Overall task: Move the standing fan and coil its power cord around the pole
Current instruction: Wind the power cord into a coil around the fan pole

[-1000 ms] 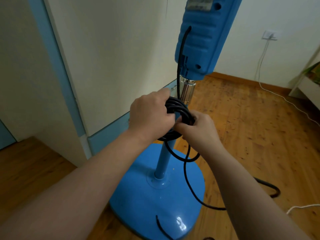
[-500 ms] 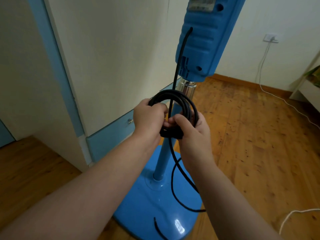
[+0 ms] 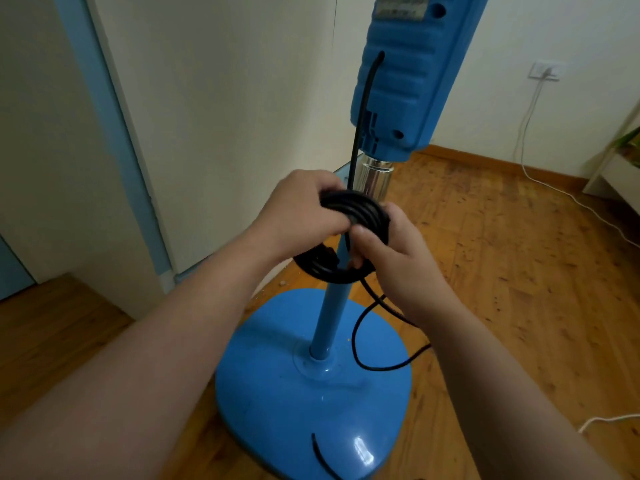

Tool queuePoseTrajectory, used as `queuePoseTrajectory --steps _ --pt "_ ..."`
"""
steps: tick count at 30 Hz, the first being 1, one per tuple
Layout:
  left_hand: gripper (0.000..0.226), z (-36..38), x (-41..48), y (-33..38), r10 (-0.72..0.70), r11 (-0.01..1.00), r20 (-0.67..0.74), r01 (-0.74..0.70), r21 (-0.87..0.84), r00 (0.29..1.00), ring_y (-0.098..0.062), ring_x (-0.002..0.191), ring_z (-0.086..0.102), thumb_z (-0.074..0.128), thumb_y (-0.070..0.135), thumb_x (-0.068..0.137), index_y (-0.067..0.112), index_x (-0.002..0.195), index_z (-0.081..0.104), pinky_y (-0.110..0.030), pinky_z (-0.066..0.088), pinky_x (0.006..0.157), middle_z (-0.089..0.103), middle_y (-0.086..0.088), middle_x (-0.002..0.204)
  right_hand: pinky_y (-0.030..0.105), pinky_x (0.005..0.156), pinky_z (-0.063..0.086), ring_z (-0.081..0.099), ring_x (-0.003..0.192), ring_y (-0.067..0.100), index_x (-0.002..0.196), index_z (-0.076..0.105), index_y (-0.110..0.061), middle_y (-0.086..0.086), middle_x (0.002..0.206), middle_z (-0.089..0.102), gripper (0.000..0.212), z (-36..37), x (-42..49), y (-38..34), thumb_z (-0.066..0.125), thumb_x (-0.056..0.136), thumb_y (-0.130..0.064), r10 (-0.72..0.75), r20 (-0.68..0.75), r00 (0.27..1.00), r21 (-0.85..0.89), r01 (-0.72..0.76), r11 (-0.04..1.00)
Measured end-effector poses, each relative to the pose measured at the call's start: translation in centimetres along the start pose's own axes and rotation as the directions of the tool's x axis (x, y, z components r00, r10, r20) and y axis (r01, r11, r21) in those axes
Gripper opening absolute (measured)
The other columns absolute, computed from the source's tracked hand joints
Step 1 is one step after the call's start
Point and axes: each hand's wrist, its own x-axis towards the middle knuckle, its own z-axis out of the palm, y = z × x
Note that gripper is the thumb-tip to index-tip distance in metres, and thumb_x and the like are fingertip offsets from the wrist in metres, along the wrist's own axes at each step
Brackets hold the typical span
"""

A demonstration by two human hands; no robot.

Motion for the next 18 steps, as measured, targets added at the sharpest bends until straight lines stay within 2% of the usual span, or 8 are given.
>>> queuePoseTrajectory --steps 2,4,5,7,9,11,13,18 --pt "0.024 -0.6 -0.1 0.4 -0.008 0.981 0.206 -0.032 0.191 0.979 -0.012 0.052 0.052 0.062 0.000 0.062 0.023 0.060 0.057 -0.023 0.040 0.050 0.055 0.003 0.053 0.028 0.057 0.047 0.054 0.058 0.007 0.096 0.049 -0.014 -0.001 0.066 0.057 0.007 -0.8 0.0 -0.3 0.052 0.090 -0.017 0.017 0.135 0.991 -0.181 0.007 0.984" --pt "0.021 -0.8 -0.3 0.5 -0.115 0.972 0.359 0.030 0.235 0.926 -0.013 0.045 0.050 0.060 -0.002 0.061 0.018 0.059 0.056 -0.021 0.039 0.044 0.053 0.002 0.048 0.026 0.055 0.045 0.053 0.056 0.005 0.093 0.048 -0.015 -0.001 0.067 0.057 0.006 -1.1 0.0 -0.6 0.052 0.090 -0.018 0.032 0.230 0.973 -0.315 0.044 0.948" --pt "0.020 -0.7 -0.4 0.5 -0.145 0.973 0.371 0.063 0.223 0.917 -0.013 0.043 0.048 0.058 -0.004 0.061 0.016 0.059 0.055 -0.022 0.037 0.043 0.051 0.000 0.048 0.026 0.055 0.045 0.053 0.056 0.005 0.092 0.048 -0.015 -0.001 0.066 0.057 0.005 -1.1 0.0 -0.7 0.052 0.090 -0.017 0.031 0.246 0.969 -0.327 0.053 0.943" --pt "0.022 -0.2 -0.5 0.5 -0.129 0.983 0.289 0.083 0.165 0.949 -0.012 0.043 0.042 0.057 -0.005 0.062 0.015 0.056 0.052 -0.023 0.034 0.043 0.045 0.000 0.049 0.033 0.058 0.049 0.056 0.059 0.011 0.094 0.050 -0.013 0.001 0.066 0.059 0.005 -1.0 -0.1 -0.7 0.052 0.090 -0.015 0.033 0.207 0.978 -0.247 0.020 0.969" --pt "0.025 0.2 -0.4 0.6 -0.061 0.992 0.170 0.041 0.119 0.984 -0.010 0.043 0.039 0.057 -0.006 0.062 0.016 0.053 0.050 -0.022 0.031 0.044 0.042 0.002 0.048 0.035 0.061 0.050 0.057 0.059 0.014 0.096 0.054 -0.010 0.003 0.064 0.059 0.010 -0.7 0.0 -0.4 0.055 0.087 -0.008 0.061 0.126 0.990 -0.054 -0.055 0.997" --pt "0.031 0.4 -0.3 0.5 -0.040 0.999 0.054 0.040 0.008 0.998 -0.004 0.038 0.036 0.055 -0.007 0.061 0.020 0.049 0.049 -0.019 0.029 0.040 0.041 0.008 0.041 0.030 0.059 0.048 0.055 0.056 0.014 0.091 0.057 -0.006 0.002 0.060 0.057 0.012 -0.7 0.0 0.0 0.058 0.081 0.001 0.098 0.092 0.991 0.211 -0.116 0.971" --pt "0.036 0.4 -0.1 0.1 -0.074 0.988 -0.032 0.069 -0.136 0.997 -0.003 0.030 0.034 0.053 -0.010 0.061 0.023 0.044 0.050 -0.016 0.026 0.035 0.040 0.011 0.033 0.023 0.058 0.046 0.053 0.055 0.011 0.082 0.056 -0.008 -0.002 0.058 0.054 0.013 -0.8 0.0 0.4 0.061 0.077 0.002 0.113 0.096 0.989 0.374 -0.141 0.916" --pt "0.031 1.1 -0.4 0.1 -0.146 0.934 -0.141 0.089 -0.345 0.979 -0.008 0.035 0.030 0.050 -0.007 0.056 0.021 0.045 0.045 -0.027 0.025 0.043 0.034 0.011 0.037 0.021 0.057 0.048 0.059 0.061 0.009 0.077 0.060 -0.015 -0.007 0.063 0.058 0.013 -0.6 0.2 0.8 0.066 0.066 -0.013 0.139 -0.016 0.990 0.402 -0.121 0.908"
